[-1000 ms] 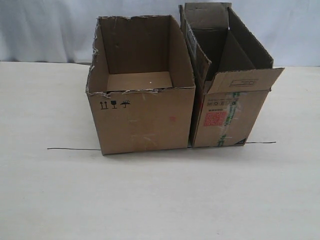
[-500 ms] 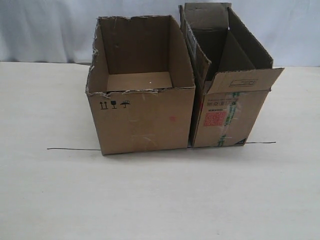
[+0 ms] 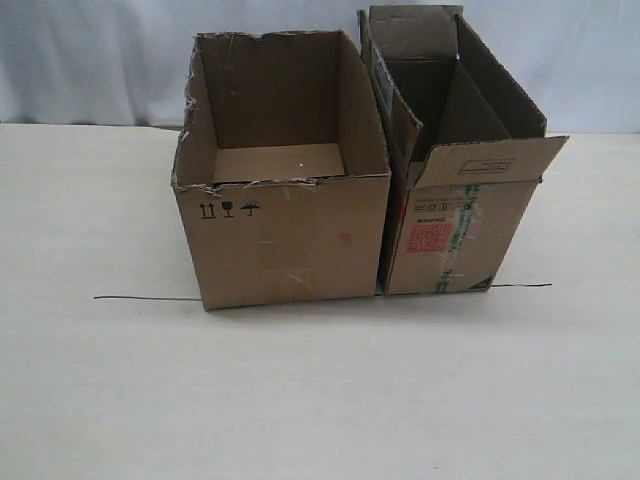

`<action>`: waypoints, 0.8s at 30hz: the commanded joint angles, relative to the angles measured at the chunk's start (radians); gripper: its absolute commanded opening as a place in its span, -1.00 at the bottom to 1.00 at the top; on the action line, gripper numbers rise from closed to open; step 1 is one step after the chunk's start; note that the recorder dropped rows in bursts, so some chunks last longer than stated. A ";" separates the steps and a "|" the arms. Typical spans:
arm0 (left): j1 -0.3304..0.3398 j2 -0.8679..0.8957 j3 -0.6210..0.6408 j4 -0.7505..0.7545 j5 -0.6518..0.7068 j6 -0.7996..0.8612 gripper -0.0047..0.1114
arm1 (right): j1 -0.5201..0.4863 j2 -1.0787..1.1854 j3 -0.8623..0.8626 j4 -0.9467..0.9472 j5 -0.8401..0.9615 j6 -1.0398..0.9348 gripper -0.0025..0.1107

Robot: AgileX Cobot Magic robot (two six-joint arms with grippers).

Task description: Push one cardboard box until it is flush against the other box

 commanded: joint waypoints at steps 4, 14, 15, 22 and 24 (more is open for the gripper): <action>-0.007 -0.004 0.005 0.014 -0.040 0.019 -0.92 | 0.000 -0.002 0.004 0.004 -0.003 -0.003 -0.87; -0.007 -0.004 0.005 0.011 -0.062 0.019 -0.92 | 0.000 -0.002 0.004 0.004 -0.003 -0.003 -0.87; -0.007 -0.004 0.005 0.011 -0.062 0.019 -0.92 | 0.000 -0.002 0.004 0.004 -0.003 -0.003 -0.87; -0.007 -0.004 0.005 0.011 -0.062 0.019 -0.92 | 0.000 -0.002 0.004 0.004 -0.003 -0.003 -0.87; -0.007 -0.004 0.005 0.011 -0.062 0.019 -0.92 | 0.000 -0.002 0.004 0.004 -0.003 -0.003 -0.87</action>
